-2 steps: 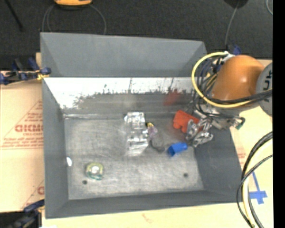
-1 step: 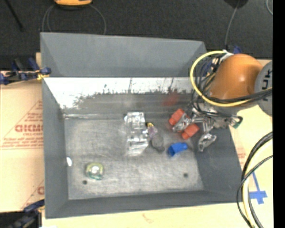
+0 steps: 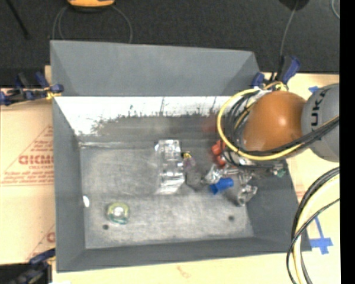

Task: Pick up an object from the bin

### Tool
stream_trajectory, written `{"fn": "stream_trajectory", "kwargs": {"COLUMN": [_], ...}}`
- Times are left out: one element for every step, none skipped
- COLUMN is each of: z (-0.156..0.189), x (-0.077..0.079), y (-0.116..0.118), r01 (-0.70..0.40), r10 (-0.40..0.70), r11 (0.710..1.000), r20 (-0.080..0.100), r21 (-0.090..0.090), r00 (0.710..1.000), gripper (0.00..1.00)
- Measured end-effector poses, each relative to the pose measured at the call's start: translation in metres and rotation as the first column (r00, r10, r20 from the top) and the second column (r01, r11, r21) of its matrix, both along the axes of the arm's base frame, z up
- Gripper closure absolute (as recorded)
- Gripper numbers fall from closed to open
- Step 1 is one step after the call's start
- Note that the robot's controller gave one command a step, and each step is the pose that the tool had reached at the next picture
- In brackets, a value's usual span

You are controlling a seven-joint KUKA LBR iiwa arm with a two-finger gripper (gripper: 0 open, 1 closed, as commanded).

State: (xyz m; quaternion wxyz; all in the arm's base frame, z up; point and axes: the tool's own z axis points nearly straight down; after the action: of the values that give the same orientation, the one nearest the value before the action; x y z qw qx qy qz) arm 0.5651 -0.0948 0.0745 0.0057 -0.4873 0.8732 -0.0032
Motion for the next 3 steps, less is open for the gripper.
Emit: {"fn": "stream_trajectory", "kwargs": {"z": [0.001, 0.006, 0.006], "x": [0.054, 0.035, 0.035], "y": [-0.014, -0.012, -0.014], "r01": [-0.234, -0.482, -0.477], "r10": [0.234, 0.482, 0.477], "r11": [0.972, 0.876, 0.879], "r20": [-0.009, -0.007, -0.009], "r21": [0.001, 0.003, 0.001], "r00": [0.972, 0.876, 0.879], "gripper": [0.00, 0.00, 1.00]}}
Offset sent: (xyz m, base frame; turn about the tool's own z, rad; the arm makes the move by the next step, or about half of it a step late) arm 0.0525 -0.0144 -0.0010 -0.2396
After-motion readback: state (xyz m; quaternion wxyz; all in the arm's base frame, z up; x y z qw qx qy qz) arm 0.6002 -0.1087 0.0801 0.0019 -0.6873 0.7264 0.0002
